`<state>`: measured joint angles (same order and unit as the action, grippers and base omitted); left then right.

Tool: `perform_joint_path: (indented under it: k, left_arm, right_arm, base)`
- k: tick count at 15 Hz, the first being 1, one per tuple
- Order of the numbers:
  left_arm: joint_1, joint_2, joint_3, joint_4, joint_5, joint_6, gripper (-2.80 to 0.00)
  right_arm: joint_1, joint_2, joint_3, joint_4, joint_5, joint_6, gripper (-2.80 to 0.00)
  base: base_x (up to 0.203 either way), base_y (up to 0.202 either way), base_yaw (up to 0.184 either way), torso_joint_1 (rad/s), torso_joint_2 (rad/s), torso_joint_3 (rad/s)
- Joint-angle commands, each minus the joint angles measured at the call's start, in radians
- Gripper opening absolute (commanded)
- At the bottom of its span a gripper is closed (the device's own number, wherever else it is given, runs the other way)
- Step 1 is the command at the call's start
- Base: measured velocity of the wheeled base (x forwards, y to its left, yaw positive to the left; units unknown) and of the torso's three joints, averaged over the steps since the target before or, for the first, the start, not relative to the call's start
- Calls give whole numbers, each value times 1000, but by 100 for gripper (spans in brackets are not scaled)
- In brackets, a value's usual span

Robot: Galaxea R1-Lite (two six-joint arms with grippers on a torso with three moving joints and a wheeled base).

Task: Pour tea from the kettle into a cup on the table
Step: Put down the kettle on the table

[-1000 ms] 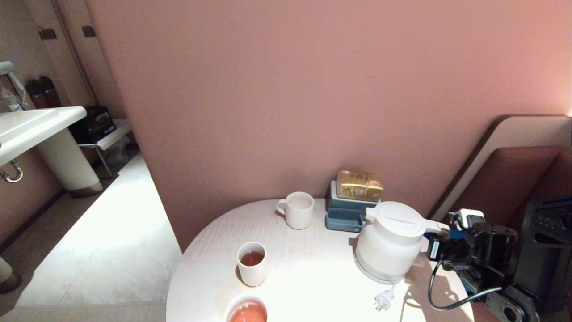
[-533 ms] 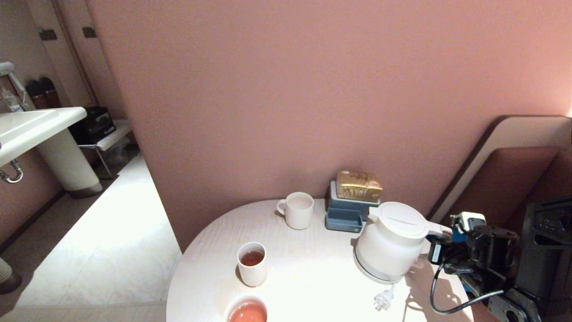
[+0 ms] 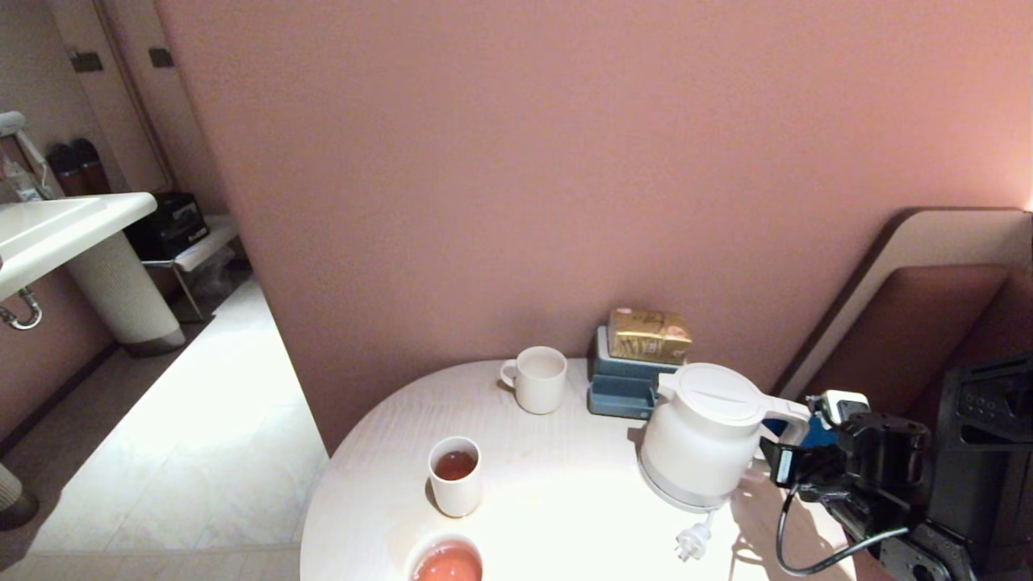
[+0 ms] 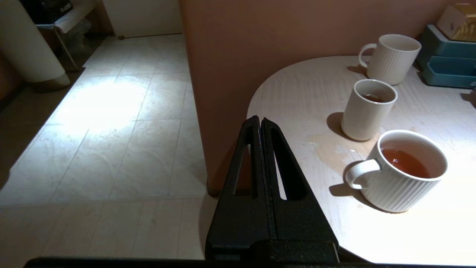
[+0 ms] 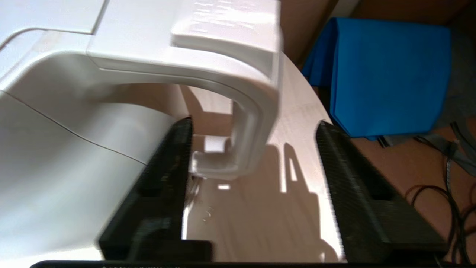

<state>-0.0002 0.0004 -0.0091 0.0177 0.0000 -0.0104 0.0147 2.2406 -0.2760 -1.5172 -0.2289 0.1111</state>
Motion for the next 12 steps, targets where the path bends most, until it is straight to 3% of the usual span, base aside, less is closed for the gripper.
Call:
perform_joint_path:
  k: [1, 5, 12]
  left_arm:
    - [0, 1, 0, -1, 0, 0, -280]
    - [0, 0, 0, 0, 0, 0, -280]
    - [0, 1, 0, 1, 0, 0, -280]
  right_arm:
    - [2, -24, 9, -53, 0, -1, 0]
    - [10, -63, 66, -52, 3, -13, 0]
    - [122, -91, 190, -52, 5, -7, 0]
  base:
    - [0, 0, 0, 0, 0, 0]
    - [0, 0, 0, 0, 0, 0]
    - [0, 0, 0, 0, 0, 0]
